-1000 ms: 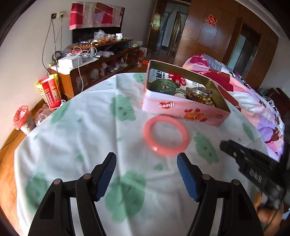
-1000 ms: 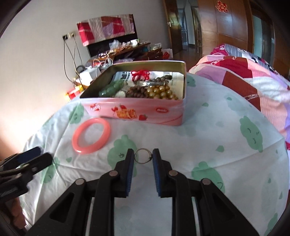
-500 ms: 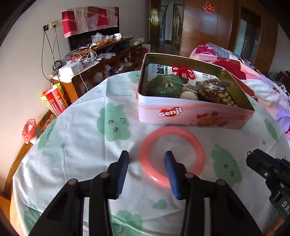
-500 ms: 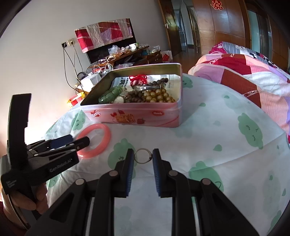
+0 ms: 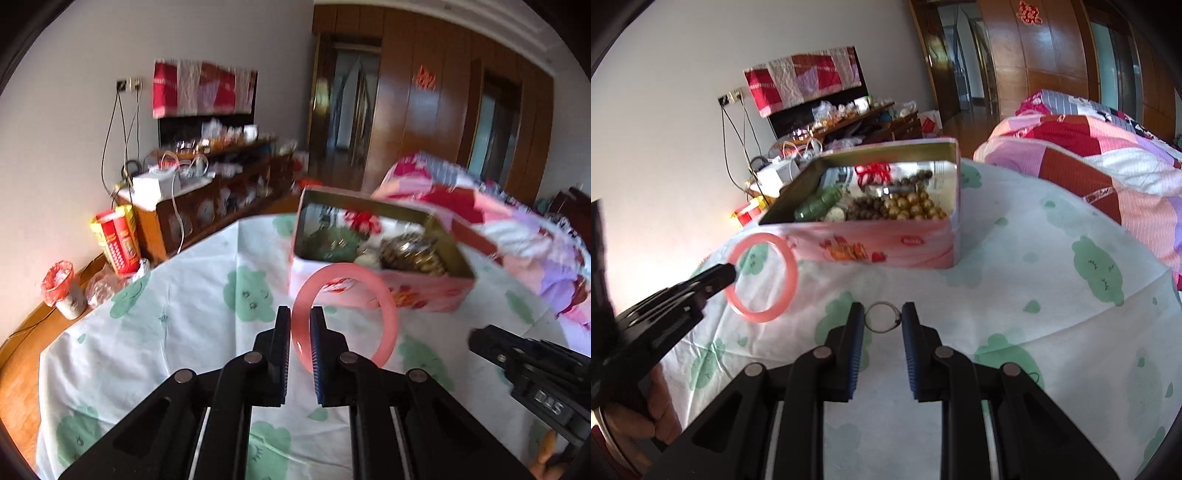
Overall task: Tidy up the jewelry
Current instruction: 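Grasp the pink bangle with the left tool while the right tool holds the ring, then lift and carry the pink bangle and silver ring toward the tin with both tools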
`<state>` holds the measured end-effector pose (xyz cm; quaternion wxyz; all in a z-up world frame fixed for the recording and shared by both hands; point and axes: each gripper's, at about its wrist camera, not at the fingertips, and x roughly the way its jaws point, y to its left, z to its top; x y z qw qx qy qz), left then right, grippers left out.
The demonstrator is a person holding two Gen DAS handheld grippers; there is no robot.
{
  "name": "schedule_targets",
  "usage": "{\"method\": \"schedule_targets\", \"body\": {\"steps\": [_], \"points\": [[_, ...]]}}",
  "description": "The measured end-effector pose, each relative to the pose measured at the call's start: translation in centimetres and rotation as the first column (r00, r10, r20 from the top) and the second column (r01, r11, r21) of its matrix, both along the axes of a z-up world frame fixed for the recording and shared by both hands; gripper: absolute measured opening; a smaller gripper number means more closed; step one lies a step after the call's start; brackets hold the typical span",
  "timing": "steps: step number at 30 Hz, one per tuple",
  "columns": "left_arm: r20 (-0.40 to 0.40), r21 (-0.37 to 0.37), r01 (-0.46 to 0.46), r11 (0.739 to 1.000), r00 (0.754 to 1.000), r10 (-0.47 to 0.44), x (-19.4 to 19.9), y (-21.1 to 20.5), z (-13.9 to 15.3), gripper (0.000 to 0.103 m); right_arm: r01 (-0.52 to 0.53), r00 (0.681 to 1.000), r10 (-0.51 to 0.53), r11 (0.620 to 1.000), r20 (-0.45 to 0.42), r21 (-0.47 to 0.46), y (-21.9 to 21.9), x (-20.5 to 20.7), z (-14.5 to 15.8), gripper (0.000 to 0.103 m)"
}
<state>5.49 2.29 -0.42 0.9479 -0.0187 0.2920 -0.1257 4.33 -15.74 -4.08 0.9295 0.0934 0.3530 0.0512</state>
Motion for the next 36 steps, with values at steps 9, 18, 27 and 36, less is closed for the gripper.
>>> {"method": "schedule_targets", "body": {"steps": [9, 18, 27, 36], "points": [[0.004, -0.053, 0.015, 0.998, 1.000, -0.015, -0.4, 0.2, 0.0, 0.009, 0.040, 0.996, -0.036, 0.998, 0.086, -0.041, 0.2, -0.6, 1.2, 0.023], [0.000, 0.019, 0.012, 1.000, 1.000, -0.012, -1.7, -1.8, -0.4, 0.009, 0.055, 0.994, -0.051, 0.998, 0.094, -0.042, 0.1, -0.8, 1.4, 0.023], [-0.002, 0.039, 0.018, 0.999, 1.000, -0.018, -2.6, -2.8, -0.5, 0.009, 0.066, 0.992, -0.060, 0.996, 0.108, -0.056, 0.1, -1.0, 1.6, 0.023], [-0.003, 0.036, 0.019, 0.999, 1.000, -0.019, -3.0, -2.9, -0.6, 0.009, 0.065, 0.992, -0.055, 0.995, 0.116, -0.082, 0.2, -1.2, 1.8, 0.015]]}}
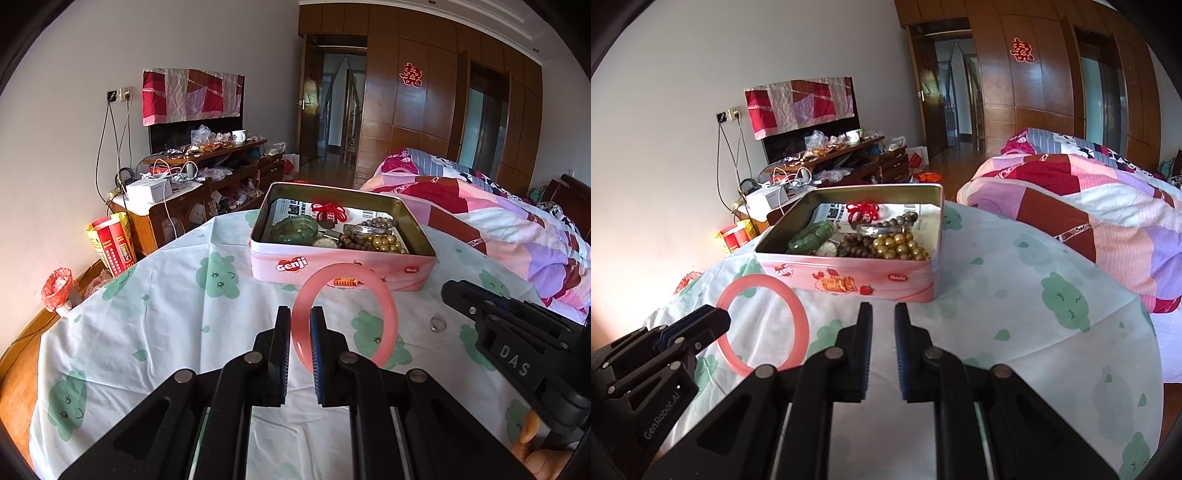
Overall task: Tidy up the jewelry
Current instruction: 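Lift and carry the pink bangle and silver ring toward the tin with both tools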
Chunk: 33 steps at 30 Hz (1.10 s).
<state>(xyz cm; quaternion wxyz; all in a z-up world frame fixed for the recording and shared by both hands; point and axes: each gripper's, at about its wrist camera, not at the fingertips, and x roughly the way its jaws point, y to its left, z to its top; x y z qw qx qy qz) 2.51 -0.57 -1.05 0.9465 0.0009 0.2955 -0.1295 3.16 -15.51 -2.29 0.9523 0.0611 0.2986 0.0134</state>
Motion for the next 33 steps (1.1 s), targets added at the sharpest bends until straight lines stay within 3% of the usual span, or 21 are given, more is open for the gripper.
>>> {"method": "schedule_targets", "body": {"steps": [5, 9, 12, 16, 20, 22, 24, 27, 29, 30, 33], "points": [[-0.021, -0.040, -0.003, 0.999, 1.000, 0.002, 0.4, 0.6, -0.1, 0.009, 0.047, 0.999, -0.047, 0.999, 0.011, 0.022, -1.7, -0.5, 0.4, 0.015], [-0.031, -0.056, 0.003, 0.998, 0.999, -0.005, 0.4, 0.8, -0.2, 0.009, 0.097, 0.995, -0.091, 0.988, -0.049, 0.121, -4.6, -0.9, -0.3, 0.027], [-0.031, -0.068, 0.006, 0.998, 0.999, -0.009, 0.4, 0.8, -0.2, 0.009, 0.074, 0.992, -0.057, 0.986, -0.114, 0.147, -5.1, -0.7, -1.3, 0.028], [-0.036, -0.075, 0.009, 0.997, 0.999, -0.011, 0.5, 0.9, -0.2, 0.009, 0.066, 0.990, -0.041, 0.980, -0.135, 0.188, -5.5, -0.7, -1.6, 0.028], [-0.036, -0.078, 0.007, 0.997, 0.999, -0.010, 0.5, 0.9, -0.2, 0.009, -0.001, 0.979, 0.026, 0.993, -0.200, 0.122, -3.8, 1.2, -2.3, 0.028], [-0.037, -0.080, 0.006, 0.997, 0.999, -0.009, 0.5, 0.9, -0.3, 0.009, -0.026, 0.970, 0.037, 0.999, -0.242, 0.045, -2.5, 2.2, -2.8, 0.028], [-0.042, -0.082, 0.004, 0.997, 0.999, -0.008, 0.6, 1.0, -0.4, 0.009, -0.045, 0.964, 0.031, 0.998, -0.262, -0.045, -1.2, 2.9, -3.1, 0.037], [-0.045, -0.082, 0.004, 0.997, 0.999, -0.008, 0.7, 1.0, -0.4, 0.009, -0.058, 0.962, 0.025, 0.992, -0.272, -0.114, -0.3, 3.1, -3.5, 0.041], [-0.044, -0.080, 0.006, 0.997, 0.999, -0.010, 0.6, 0.9, -0.4, 0.009, -0.053, 0.962, 0.021, 0.993, -0.271, -0.109, -0.5, 3.1, -3.6, 0.037], [-0.044, -0.079, 0.007, 0.997, 0.999, -0.011, 0.7, 0.9, -0.4, 0.009, -0.039, 0.963, 0.010, 0.994, -0.270, -0.103, -0.9, 3.0, -3.6, 0.027], [-0.043, -0.076, 0.008, 0.997, 0.999, -0.011, 0.6, 0.9, -0.4, 0.009, -0.010, 0.963, -0.012, 0.997, -0.268, -0.080, -2.1, 2.9, -3.5, 0.013]]}}
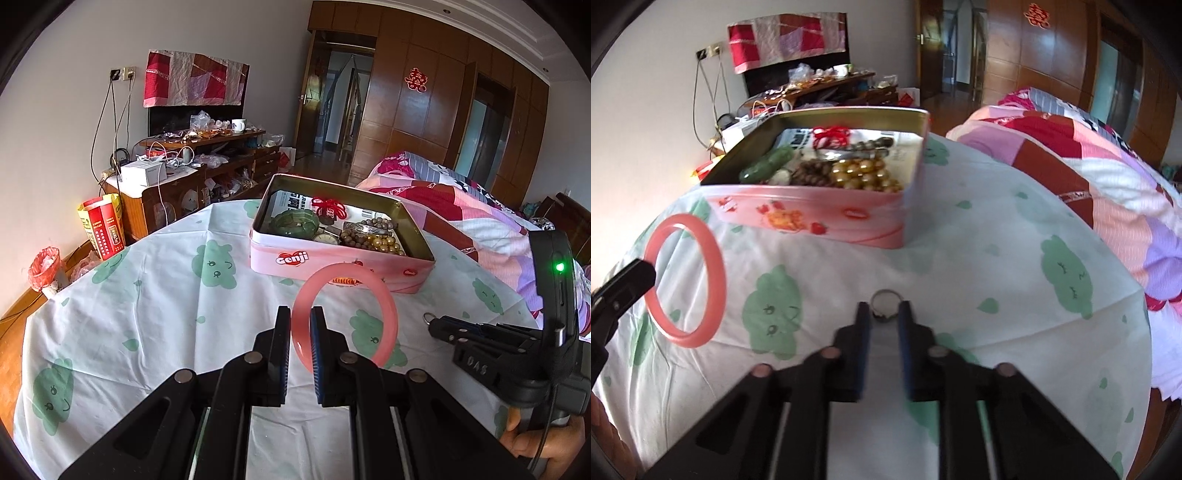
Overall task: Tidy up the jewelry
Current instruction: 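Lift and carry the pink bangle and silver ring toward the tin with both tools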
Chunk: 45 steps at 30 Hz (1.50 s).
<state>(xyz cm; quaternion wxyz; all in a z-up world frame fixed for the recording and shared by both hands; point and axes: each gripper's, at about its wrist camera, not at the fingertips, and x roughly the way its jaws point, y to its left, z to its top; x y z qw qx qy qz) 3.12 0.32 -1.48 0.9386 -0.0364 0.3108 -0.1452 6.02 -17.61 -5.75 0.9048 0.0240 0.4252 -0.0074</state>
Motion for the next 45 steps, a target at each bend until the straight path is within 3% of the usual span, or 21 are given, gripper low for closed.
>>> {"method": "schedule_targets", "body": {"steps": [4, 11, 13, 14, 15, 17, 19, 21, 26, 29, 32, 38, 45], "points": [[-0.001, -0.002, -0.001, 1.000, 1.000, 0.001, 0.0, 0.0, 0.0, 0.009, -0.005, 1.000, 0.003, 0.996, 0.024, 0.085, -1.0, -0.5, 0.4, 0.009], [-0.006, -0.002, -0.001, 1.000, 1.000, 0.001, -0.1, 0.0, 0.0, 0.009, -0.020, 0.988, -0.005, 0.987, 0.152, 0.158, -1.6, -2.2, 2.1, 0.013], [-0.008, -0.003, 0.000, 1.000, 1.000, 0.000, 0.0, 0.0, -0.1, 0.009, -0.016, 0.991, 0.000, 0.993, 0.137, 0.121, -1.3, -1.4, 2.4, 0.039], [-0.010, -0.004, 0.000, 1.000, 1.000, 0.000, 0.0, -0.1, -0.1, 0.009, -0.012, 0.991, 0.001, 0.997, 0.132, 0.082, -1.1, -0.9, 2.5, 0.067], [-0.013, -0.005, 0.000, 1.000, 1.000, 0.000, 0.1, -0.1, -0.1, 0.009, -0.017, 0.992, 0.010, 0.998, 0.128, 0.056, -1.1, -0.4, 2.5, 0.074], [-0.022, -0.006, -0.001, 1.000, 1.000, 0.001, 0.2, -0.1, -0.3, 0.009, -0.038, 0.995, 0.033, 0.998, 0.089, 0.050, -1.1, 0.4, 1.8, 0.070], [-0.030, -0.008, -0.003, 1.000, 1.000, 0.003, 0.3, 0.0, -0.4, 0.009, -0.044, 0.999, 0.044, 0.998, 0.015, 0.037, -1.0, 1.4, 0.4, 0.042], [-0.040, -0.012, -0.003, 1.000, 0.999, 0.003, 0.5, 0.0, -0.5, 0.009, -0.067, 0.998, 0.067, 0.997, 0.015, 0.024, -0.6, 1.5, 0.5, 0.035], [-0.041, -0.014, -0.001, 1.000, 0.999, 0.001, 0.5, 0.1, -0.5, 0.009, -0.098, 0.995, 0.097, 0.992, -0.008, -0.084, 1.1, 1.4, 0.0, 0.032], [-0.039, -0.014, 0.004, 1.000, 0.999, -0.004, 0.5, 0.0, -0.5, 0.009, -0.086, 0.996, 0.086, 0.995, -0.004, -0.046, 0.4, 1.2, 0.0, 0.022], [-0.040, -0.016, 0.003, 1.000, 0.999, -0.004, 0.6, 0.1, -0.5, 0.009, -0.081, 0.997, 0.081, 0.996, 0.011, -0.025, 0.1, 0.8, 0.2, 0.022], [-0.042, -0.029, 0.002, 1.000, 0.999, -0.003, 0.7, 0.2, -0.5, 0.009, -0.088, 0.987, 0.080, 0.995, 0.141, 0.048, -0.3, -0.8, 2.0, 0.022], [0.014, -0.052, 0.013, 0.999, 1.000, -0.012, 0.0, 0.4, 0.3, 0.009, -0.090, 0.968, 0.071, 0.994, 0.242, 0.068, 0.6, -1.7, 4.3, 0.022]]}}
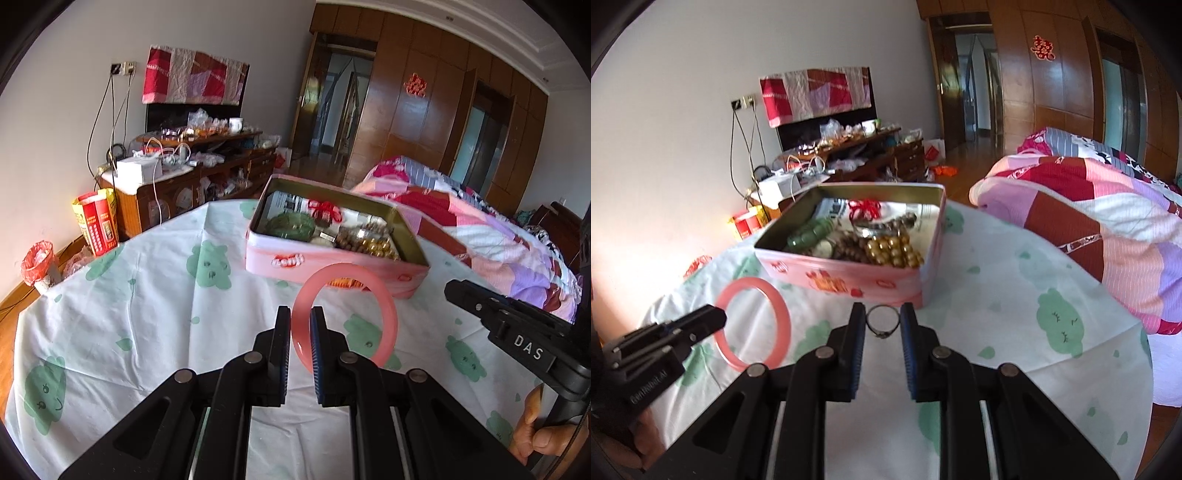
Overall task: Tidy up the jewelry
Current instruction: 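Lift and carry the pink bangle and silver ring toward the tin with both tools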
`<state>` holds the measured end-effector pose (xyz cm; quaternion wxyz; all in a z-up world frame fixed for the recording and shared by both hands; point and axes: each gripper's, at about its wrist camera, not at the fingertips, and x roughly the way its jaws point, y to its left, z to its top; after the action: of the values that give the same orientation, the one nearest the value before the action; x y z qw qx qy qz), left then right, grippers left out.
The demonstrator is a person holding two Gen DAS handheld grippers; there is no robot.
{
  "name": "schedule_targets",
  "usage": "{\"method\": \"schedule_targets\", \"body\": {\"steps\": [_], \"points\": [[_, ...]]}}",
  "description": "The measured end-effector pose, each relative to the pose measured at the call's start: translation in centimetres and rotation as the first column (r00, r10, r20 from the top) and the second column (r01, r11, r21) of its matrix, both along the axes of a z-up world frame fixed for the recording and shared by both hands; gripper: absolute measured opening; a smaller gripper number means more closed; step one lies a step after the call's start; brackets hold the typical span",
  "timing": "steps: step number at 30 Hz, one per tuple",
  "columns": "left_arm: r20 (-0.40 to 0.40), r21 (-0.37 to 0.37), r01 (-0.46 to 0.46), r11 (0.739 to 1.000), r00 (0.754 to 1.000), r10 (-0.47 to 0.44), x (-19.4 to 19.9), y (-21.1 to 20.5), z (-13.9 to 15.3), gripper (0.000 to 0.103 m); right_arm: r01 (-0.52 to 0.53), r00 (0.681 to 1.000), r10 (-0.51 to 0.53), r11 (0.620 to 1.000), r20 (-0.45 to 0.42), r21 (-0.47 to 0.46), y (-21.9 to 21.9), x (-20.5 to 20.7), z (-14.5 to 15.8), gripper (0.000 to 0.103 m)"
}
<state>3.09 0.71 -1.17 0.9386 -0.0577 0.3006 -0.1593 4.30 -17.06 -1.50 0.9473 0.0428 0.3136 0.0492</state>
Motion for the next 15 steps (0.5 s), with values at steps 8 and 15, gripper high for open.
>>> {"method": "schedule_targets", "body": {"steps": [8, 15], "points": [[0.077, -0.015, 0.030, 0.999, 0.997, -0.029, 1.2, -0.7, 2.7, 0.009, 0.014, 0.998, -0.015, 1.000, 0.060, 0.023, -0.2, 0.6, 2.1, 0.022], [0.120, -0.026, 0.014, 1.000, 0.993, -0.010, 6.1, -1.7, 4.5, 0.010, 0.040, 0.992, -0.043, 0.999, 0.122, 0.028, -0.6, 3.7, 4.2, 0.022]]}}
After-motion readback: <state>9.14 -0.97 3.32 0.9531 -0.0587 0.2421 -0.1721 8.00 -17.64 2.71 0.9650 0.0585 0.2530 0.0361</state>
